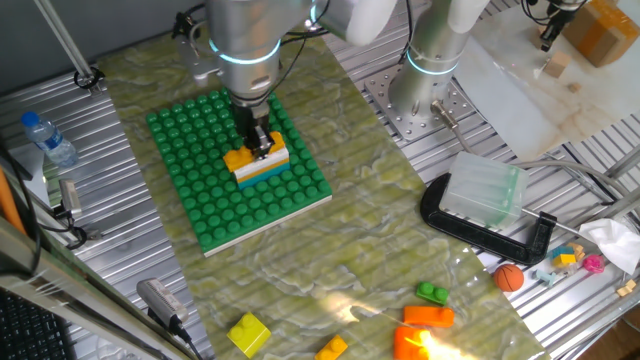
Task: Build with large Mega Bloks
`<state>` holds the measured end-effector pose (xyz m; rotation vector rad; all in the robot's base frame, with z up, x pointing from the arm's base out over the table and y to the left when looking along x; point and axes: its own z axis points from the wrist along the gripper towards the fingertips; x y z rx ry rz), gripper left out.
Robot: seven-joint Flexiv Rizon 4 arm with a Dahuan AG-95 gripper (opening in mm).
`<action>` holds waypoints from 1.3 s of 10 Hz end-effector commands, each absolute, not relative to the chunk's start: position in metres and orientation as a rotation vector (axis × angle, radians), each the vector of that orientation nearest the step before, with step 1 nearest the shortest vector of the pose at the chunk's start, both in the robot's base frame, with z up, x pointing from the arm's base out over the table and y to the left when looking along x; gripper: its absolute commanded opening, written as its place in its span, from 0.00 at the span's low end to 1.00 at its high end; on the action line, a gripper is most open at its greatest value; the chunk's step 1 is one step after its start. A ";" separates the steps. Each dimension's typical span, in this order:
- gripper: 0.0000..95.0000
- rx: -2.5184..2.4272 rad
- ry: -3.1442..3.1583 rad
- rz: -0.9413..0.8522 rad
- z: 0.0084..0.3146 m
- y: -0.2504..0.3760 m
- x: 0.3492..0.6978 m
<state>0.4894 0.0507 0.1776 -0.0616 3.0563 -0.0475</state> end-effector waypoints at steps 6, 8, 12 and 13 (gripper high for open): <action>0.00 -0.011 3.075 -0.043 0.169 0.041 0.502; 0.00 -0.001 3.079 -0.040 0.168 0.040 0.500; 0.00 -0.021 3.092 -0.016 0.168 0.039 0.498; 0.00 -0.030 3.097 0.008 0.168 0.039 0.497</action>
